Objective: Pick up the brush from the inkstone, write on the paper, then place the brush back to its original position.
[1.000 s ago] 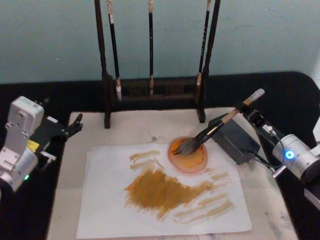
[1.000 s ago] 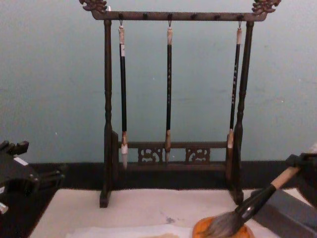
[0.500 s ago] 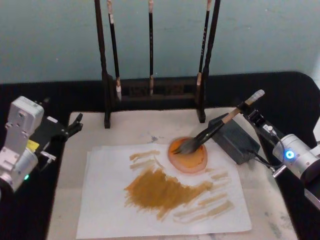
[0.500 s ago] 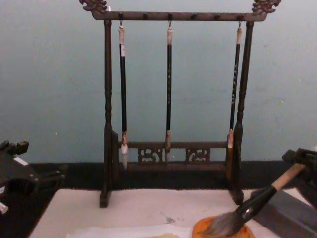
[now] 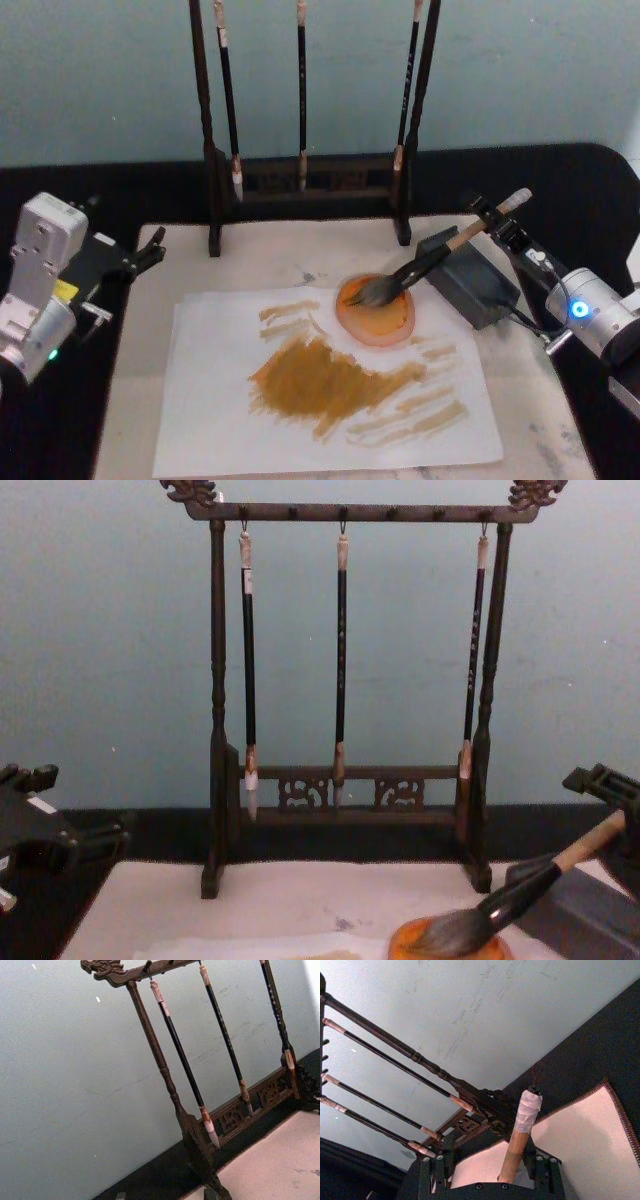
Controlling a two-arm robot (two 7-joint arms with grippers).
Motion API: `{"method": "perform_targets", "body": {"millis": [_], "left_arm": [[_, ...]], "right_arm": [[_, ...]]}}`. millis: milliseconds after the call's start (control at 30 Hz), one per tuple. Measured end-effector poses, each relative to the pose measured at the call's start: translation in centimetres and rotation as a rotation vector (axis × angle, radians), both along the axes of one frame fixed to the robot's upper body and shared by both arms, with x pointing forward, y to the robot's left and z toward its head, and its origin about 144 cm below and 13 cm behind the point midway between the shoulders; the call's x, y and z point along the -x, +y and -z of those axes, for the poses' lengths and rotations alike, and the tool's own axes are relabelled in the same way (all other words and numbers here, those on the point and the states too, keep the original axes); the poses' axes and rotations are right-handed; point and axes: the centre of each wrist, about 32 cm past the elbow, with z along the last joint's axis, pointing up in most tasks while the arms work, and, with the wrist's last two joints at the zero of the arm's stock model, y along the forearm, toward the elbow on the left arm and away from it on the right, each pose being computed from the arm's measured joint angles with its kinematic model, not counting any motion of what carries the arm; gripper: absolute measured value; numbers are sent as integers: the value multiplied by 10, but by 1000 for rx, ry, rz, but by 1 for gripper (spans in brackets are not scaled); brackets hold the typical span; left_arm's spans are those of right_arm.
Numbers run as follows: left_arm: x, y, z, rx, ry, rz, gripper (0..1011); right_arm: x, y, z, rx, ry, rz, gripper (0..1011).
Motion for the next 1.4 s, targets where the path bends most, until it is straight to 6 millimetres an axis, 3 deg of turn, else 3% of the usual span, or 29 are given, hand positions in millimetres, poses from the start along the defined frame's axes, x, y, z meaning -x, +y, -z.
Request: {"method": "perform_targets", "body": {"millis": [200, 833, 1400], "left_arm": [[0, 0, 0, 0, 0, 0, 1010], [0, 0, 0, 0, 0, 0, 1010], [0, 0, 0, 0, 0, 0, 1010]], "right_arm": [[0, 0, 0, 0, 0, 0, 997], [4, -2, 1, 3, 0, 1, 1000], [43, -12, -5, 29, 5, 40, 1000]]}}
